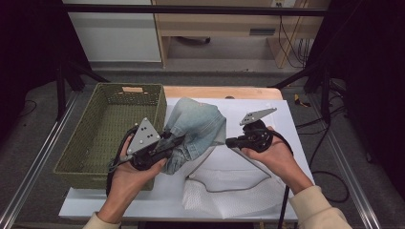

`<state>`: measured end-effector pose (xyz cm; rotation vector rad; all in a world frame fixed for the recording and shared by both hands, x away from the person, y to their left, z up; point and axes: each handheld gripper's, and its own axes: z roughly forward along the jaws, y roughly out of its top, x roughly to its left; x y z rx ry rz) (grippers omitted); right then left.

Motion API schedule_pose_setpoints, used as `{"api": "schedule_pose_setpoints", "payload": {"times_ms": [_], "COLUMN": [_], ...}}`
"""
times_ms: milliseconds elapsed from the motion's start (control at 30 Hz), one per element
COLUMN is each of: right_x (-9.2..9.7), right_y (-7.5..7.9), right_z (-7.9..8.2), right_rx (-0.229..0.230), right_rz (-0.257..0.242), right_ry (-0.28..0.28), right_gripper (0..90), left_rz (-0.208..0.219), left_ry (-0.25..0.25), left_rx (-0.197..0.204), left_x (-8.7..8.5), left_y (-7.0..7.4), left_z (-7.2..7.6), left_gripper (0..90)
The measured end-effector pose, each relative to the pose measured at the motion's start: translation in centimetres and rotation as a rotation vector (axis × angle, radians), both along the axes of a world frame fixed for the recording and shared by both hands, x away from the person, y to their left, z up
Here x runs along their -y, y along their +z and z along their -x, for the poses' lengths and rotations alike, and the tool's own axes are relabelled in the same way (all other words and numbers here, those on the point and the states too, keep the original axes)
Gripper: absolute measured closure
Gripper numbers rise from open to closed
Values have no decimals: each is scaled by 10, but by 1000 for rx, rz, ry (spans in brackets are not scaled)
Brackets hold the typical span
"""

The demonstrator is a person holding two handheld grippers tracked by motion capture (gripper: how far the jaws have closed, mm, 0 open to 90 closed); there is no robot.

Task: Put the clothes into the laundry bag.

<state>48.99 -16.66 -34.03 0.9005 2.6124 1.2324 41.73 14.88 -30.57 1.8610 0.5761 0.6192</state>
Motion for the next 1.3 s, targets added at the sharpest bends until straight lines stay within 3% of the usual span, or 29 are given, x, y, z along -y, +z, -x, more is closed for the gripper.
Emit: {"api": "schedule_pose_setpoints", "payload": {"times_ms": [600,1133,1300], "right_x": [-1,0,4], "right_y": [0,-2,-2], "right_z": [-5,-8,-9], "right_rx": [-2,-6,-4], "right_rz": [-13,-19,-39], "right_ry": [-20,-35,-31], "right_gripper": [895,895,895], "left_rz": [22,13,12], "left_ry": [-88,-157,-181], "left_rx": [0,0,-24], "left_x": [16,30,33], "left_y": [-1,-3,-9], "left_z": [27,45,51], "left_gripper": [688,688,688]}}
